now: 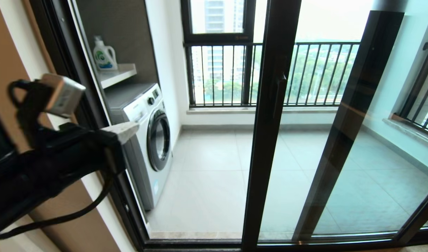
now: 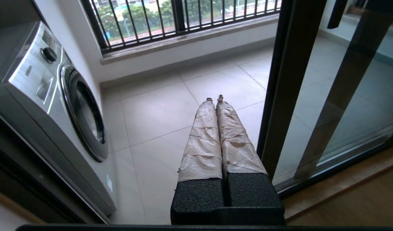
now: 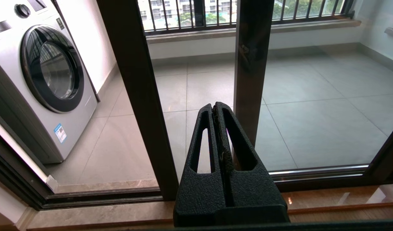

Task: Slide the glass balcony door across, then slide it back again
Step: Open the slid door

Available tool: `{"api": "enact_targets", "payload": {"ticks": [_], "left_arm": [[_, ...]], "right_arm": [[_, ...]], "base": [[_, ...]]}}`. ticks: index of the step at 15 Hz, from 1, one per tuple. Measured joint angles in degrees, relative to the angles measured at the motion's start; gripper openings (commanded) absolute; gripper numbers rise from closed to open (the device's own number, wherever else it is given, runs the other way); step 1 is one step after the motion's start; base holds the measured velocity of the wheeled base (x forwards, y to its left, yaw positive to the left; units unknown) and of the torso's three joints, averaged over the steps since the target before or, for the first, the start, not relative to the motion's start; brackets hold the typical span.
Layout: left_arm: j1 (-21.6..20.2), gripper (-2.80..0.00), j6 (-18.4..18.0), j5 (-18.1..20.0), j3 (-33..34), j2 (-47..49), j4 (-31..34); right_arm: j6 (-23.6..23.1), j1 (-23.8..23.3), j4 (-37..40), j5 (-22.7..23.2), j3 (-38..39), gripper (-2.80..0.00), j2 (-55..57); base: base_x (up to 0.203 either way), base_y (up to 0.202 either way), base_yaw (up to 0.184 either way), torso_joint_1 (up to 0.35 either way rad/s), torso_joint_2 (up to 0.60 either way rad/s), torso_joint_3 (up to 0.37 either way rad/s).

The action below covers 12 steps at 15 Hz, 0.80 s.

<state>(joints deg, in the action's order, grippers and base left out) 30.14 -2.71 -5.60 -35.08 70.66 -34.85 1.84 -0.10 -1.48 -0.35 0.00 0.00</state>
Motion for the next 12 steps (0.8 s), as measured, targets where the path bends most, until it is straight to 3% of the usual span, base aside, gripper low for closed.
{"api": "enact_targets", "payload": {"ticks": [3,5,8,10,12], "left_arm": [[-0.6,-2.80,0.0,-0.2,3.2,-19.2,13.7],[-6.9,-2.80,-1.2,-2.0,2.8,-29.7,24.6],[-18.1,-2.80,-4.1,-3.4,2.0,-43.3,35.6],[-23.0,-2.80,-5.2,-5.5,2.6,-49.7,36.5],[-24.7,-2.80,-6.6,-7.7,6.3,-52.5,29.6]], "right_arm": [[0.0,0.0,0.0,0.0,0.0,-2.80,0.0],[0.0,0.0,0.0,0.0,0.0,-2.80,0.0],[0.0,0.0,0.0,0.0,0.0,-2.80,0.0],[0.0,0.0,0.0,0.0,0.0,-2.80,0.0],[0.0,0.0,0.0,0.0,0.0,-2.80,0.0]], "base": [[0.000,0.000,0.000,0.000,0.00,0.000],[0.000,0.000,0.000,0.000,0.00,0.000],[0.000,0.000,0.000,0.000,0.00,0.000],[0.000,0.000,0.000,0.000,0.00,0.000],[0.000,0.000,0.000,0.000,0.00,0.000]]}}
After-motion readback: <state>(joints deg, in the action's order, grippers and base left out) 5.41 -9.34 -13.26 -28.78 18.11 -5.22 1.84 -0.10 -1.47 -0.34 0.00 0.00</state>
